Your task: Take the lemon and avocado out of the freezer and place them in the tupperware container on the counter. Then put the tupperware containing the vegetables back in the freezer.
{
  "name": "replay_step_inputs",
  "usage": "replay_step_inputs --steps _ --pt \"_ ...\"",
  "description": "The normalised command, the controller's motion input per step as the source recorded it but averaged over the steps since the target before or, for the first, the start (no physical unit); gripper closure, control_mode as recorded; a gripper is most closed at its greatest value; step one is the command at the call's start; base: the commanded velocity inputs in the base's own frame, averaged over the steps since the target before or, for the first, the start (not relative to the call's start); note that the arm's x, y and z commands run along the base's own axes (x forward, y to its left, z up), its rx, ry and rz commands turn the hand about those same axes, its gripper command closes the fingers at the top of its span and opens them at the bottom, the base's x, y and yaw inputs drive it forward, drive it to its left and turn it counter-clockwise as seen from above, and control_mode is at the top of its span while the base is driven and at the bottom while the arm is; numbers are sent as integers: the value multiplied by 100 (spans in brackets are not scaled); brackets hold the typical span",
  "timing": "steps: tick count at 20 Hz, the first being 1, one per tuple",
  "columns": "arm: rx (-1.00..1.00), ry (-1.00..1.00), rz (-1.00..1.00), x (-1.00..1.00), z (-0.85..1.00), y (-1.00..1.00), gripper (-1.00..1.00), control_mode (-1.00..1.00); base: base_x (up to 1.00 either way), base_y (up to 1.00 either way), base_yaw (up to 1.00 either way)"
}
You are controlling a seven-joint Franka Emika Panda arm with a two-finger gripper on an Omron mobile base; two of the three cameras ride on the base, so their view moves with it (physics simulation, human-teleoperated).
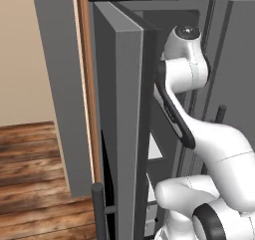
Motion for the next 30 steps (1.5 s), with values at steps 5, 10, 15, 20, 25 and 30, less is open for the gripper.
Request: replay_step_inputs --steps 5,10,15,20,25,30 --pt "-9 0 0 79 0 5 -100 -100 0 0 0" --pt "-7 0 3 54 0 8 -100 -100 0 0 0" --pt "-6 0 8 20 -1 10 -100 -100 0 0 0" --pt "-8 0 6 26 -20 0 -100 -100 0 0 0" --pt "-10 0 5 35 -30 0 -100 -100 0 0 0" --pt "-8 0 5 35 -19 0 -100 -100 0 0 0"
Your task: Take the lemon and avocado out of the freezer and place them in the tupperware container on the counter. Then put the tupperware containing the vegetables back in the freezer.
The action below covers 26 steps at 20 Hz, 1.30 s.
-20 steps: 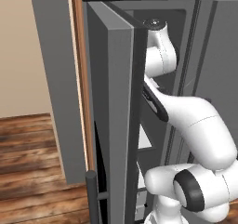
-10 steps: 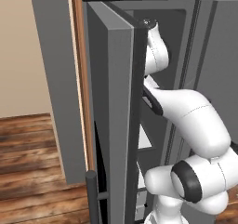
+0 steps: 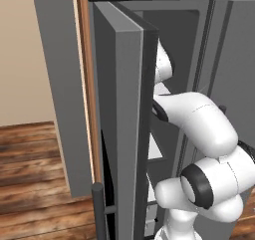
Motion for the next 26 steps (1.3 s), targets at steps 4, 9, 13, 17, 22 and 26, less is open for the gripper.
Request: replay_step_inputs --steps 4,9,13,17,22,26 --pt "-8 0 3 25 -17 0 -100 -100 0 0 0" --pt "-9 0 1 12 -9 -4 -100 -100 0 0 0" --pt "-10 0 0 0 -10 -8 -100 -100 0 0 0" --pt "-9 0 0 0 -16 -13 -100 -100 0 0 0" --pt "-2 5 0 1 -18 -13 -100 -100 0 0 0" --pt "1 12 1 8 -18 -4 100 -100 0 0 0"
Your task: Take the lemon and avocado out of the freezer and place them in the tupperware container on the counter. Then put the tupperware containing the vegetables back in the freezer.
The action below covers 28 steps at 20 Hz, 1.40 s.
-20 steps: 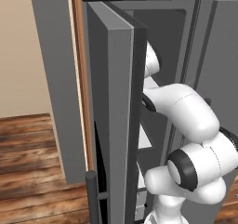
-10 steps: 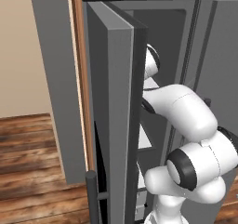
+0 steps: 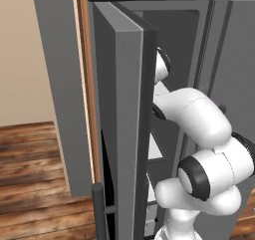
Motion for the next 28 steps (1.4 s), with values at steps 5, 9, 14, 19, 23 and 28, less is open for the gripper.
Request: replay_step_inputs --steps 5,9,14,19,23,28 --pt "7 14 1 3 -26 0 100 -100 0 0 0" --pt "10 0 3 -43 -6 0 100 -100 0 0 0" --pt "11 -14 3 -90 0 0 100 -100 0 0 0" --pt "18 -11 0 -98 0 -9 100 -100 0 0 0" --pt "23 -5 0 -100 25 -24 100 -100 0 0 0" --pt "12 5 -1 -100 44 -14 100 -100 0 0 0"
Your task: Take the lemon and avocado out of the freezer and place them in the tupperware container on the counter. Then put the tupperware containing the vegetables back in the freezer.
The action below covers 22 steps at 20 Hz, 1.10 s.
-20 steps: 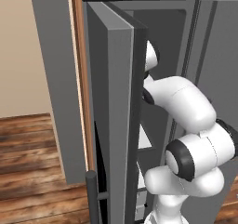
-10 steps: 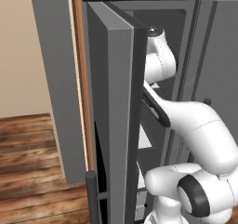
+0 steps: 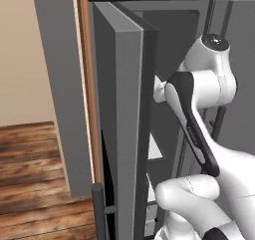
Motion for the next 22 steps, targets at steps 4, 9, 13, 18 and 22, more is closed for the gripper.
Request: replay_step_inputs --steps 4,9,13,18,22 --pt "2 21 -12 -97 24 -23 100 -100 0 0 0" --pt "0 32 -14 -60 3 -16 100 -100 0 0 0" --pt "0 20 -9 -51 0 -10 100 -100 0 0 0" --pt "0 8 -6 -35 0 -4 100 -100 0 0 0" --pt "0 0 0 0 0 0 100 100 -86 0 -7"
